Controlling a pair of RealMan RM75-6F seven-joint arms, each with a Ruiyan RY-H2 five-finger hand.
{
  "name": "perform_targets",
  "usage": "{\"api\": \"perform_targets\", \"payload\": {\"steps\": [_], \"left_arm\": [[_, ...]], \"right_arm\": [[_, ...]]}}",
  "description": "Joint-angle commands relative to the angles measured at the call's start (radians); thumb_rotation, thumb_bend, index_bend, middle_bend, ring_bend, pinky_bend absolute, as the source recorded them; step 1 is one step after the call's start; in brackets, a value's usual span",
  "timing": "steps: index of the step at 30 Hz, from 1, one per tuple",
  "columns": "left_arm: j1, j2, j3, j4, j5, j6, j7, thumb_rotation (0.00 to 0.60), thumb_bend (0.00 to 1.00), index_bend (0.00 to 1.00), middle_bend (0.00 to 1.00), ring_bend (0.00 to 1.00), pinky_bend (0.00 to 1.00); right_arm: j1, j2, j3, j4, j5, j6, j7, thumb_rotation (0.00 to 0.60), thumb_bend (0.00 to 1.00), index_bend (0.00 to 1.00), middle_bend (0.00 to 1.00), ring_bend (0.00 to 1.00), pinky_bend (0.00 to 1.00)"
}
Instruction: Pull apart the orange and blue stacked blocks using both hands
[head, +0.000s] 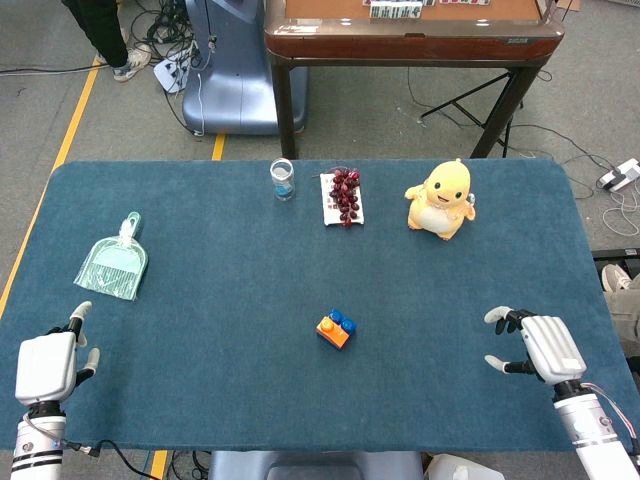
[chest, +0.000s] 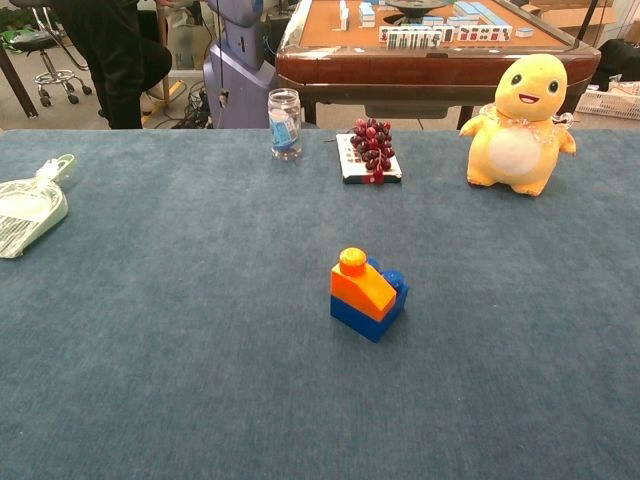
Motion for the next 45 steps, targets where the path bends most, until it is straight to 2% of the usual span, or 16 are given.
{"api": "perform_targets", "payload": {"steps": [1, 8, 11, 13, 15, 17, 20, 23, 27, 30, 37, 45], "left_arm": [[0.000, -0.007, -0.004, 0.002, 0.009, -0.007, 0.005, 0.600, 0.37, 0.21, 0.49, 0.50, 0.79], [-0.046, -0.013, -0.023, -0.032, 0.068, -0.067, 0.037, 0.600, 0.36, 0.21, 0.50, 0.50, 0.79], [-0.081, -0.021, -0.037, -0.053, 0.109, -0.111, 0.036, 0.600, 0.37, 0.21, 0.53, 0.52, 0.79], [-0.116, -0.022, -0.040, -0.057, 0.153, -0.160, 0.028, 0.600, 0.36, 0.21, 0.59, 0.57, 0.80], [-0.149, -0.018, -0.043, -0.059, 0.186, -0.212, 0.016, 0.600, 0.36, 0.21, 0.72, 0.72, 0.89], [-0.188, -0.019, -0.051, -0.072, 0.208, -0.273, -0.006, 0.600, 0.35, 0.20, 0.83, 0.82, 0.97], [-0.245, -0.033, -0.069, -0.084, 0.236, -0.355, -0.041, 0.600, 0.33, 0.21, 0.94, 0.91, 1.00], [-0.300, -0.064, -0.087, -0.090, 0.258, -0.419, -0.045, 0.600, 0.32, 0.22, 0.99, 0.97, 1.00], [-0.372, -0.130, -0.116, -0.064, 0.297, -0.474, 0.024, 0.600, 0.32, 0.27, 1.00, 1.00, 1.00], [-0.414, -0.172, -0.138, -0.051, 0.283, -0.512, 0.050, 0.600, 0.32, 0.28, 1.00, 1.00, 1.00], [-0.508, -0.267, -0.177, -0.008, 0.198, -0.598, 0.102, 0.600, 0.32, 0.25, 1.00, 1.00, 1.00], [-0.581, -0.370, -0.198, 0.070, 0.100, -0.627, 0.158, 0.600, 0.32, 0.19, 1.00, 1.00, 1.00]], "right_arm": [[0.002, -0.003, 0.000, 0.002, 0.001, -0.004, -0.001, 0.600, 0.00, 0.38, 0.50, 0.45, 0.55], [0.009, -0.006, 0.007, -0.003, 0.003, -0.008, -0.008, 0.600, 0.00, 0.38, 0.50, 0.45, 0.55], [0.009, -0.002, 0.010, -0.006, 0.003, -0.004, -0.012, 0.600, 0.00, 0.38, 0.50, 0.45, 0.55], [0.006, -0.002, 0.011, -0.006, 0.006, 0.001, -0.011, 0.600, 0.00, 0.38, 0.50, 0.45, 0.55], [0.002, -0.001, 0.010, -0.003, 0.005, 0.008, -0.011, 0.600, 0.00, 0.38, 0.50, 0.45, 0.55], [-0.005, -0.001, 0.009, 0.002, 0.004, 0.018, -0.003, 0.600, 0.00, 0.38, 0.50, 0.45, 0.55], [-0.014, 0.001, 0.006, 0.013, 0.002, 0.027, 0.015, 0.600, 0.00, 0.38, 0.50, 0.45, 0.55], [-0.021, 0.002, 0.004, 0.028, 0.003, 0.033, 0.036, 0.600, 0.00, 0.38, 0.50, 0.45, 0.55], [-0.027, 0.002, 0.003, 0.045, 0.002, 0.037, 0.060, 0.600, 0.00, 0.38, 0.50, 0.45, 0.55], [-0.028, 0.002, 0.002, 0.053, 0.002, 0.036, 0.070, 0.600, 0.00, 0.38, 0.50, 0.45, 0.55], [-0.030, 0.001, 0.003, 0.064, -0.003, 0.038, 0.086, 0.600, 0.00, 0.38, 0.50, 0.45, 0.55], [-0.030, 0.005, 0.006, 0.068, -0.003, 0.037, 0.091, 0.600, 0.00, 0.38, 0.50, 0.45, 0.55]]}}
